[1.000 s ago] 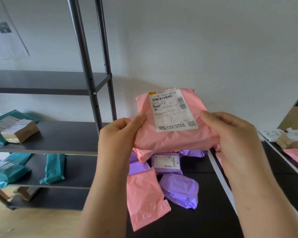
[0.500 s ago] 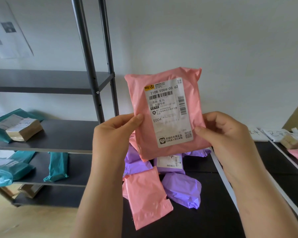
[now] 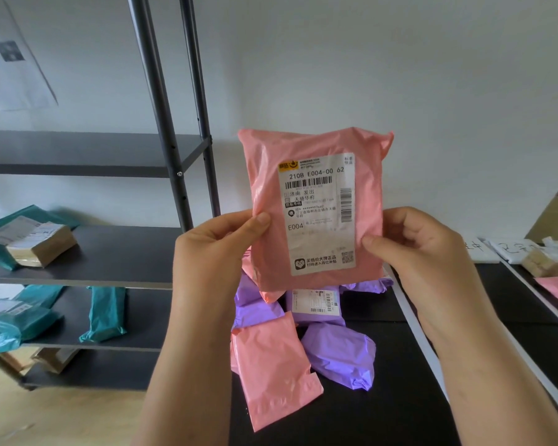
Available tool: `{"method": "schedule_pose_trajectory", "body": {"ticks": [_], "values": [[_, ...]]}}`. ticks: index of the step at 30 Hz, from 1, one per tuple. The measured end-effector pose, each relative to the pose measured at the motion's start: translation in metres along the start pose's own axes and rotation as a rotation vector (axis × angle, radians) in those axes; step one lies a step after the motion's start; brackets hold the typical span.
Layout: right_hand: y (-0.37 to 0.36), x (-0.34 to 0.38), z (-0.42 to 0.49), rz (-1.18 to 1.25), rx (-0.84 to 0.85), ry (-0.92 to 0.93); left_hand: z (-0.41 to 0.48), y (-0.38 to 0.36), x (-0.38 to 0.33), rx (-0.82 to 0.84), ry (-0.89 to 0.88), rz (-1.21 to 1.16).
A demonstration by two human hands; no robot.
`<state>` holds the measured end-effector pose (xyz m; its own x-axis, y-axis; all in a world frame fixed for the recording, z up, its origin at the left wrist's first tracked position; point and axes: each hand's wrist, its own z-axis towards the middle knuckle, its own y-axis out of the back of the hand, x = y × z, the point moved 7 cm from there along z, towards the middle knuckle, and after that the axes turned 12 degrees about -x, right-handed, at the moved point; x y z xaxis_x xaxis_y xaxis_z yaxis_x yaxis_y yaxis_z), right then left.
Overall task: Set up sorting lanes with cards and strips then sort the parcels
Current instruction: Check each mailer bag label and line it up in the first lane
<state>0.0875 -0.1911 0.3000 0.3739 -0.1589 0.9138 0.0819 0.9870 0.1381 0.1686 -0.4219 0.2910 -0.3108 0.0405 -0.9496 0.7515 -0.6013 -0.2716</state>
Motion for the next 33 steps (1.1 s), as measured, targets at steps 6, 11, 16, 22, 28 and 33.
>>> {"method": "schedule_pose_trajectory", "body": {"ticks": [6,11,16,22,28,33], "values": [[0.003,0.007,-0.001,-0.038,-0.070,0.057,0.000,0.004,0.008,0.001,0.009,0.068],[0.015,0.015,-0.003,-0.194,-0.284,0.260,0.001,0.004,0.015,-0.020,-0.034,0.177],[0.000,0.014,-0.006,-0.377,-0.180,0.417,-0.006,-0.011,0.022,0.064,-0.101,0.321],[0.018,-0.009,-0.011,-0.384,-0.238,0.402,-0.018,-0.035,0.029,0.196,-0.203,0.337],[0.051,-0.039,-0.018,-0.369,-0.318,0.294,-0.032,-0.066,0.058,0.224,-0.229,0.352],[0.094,-0.076,-0.012,-0.392,-0.429,0.122,-0.045,-0.091,0.095,0.132,-0.331,0.515]]}}
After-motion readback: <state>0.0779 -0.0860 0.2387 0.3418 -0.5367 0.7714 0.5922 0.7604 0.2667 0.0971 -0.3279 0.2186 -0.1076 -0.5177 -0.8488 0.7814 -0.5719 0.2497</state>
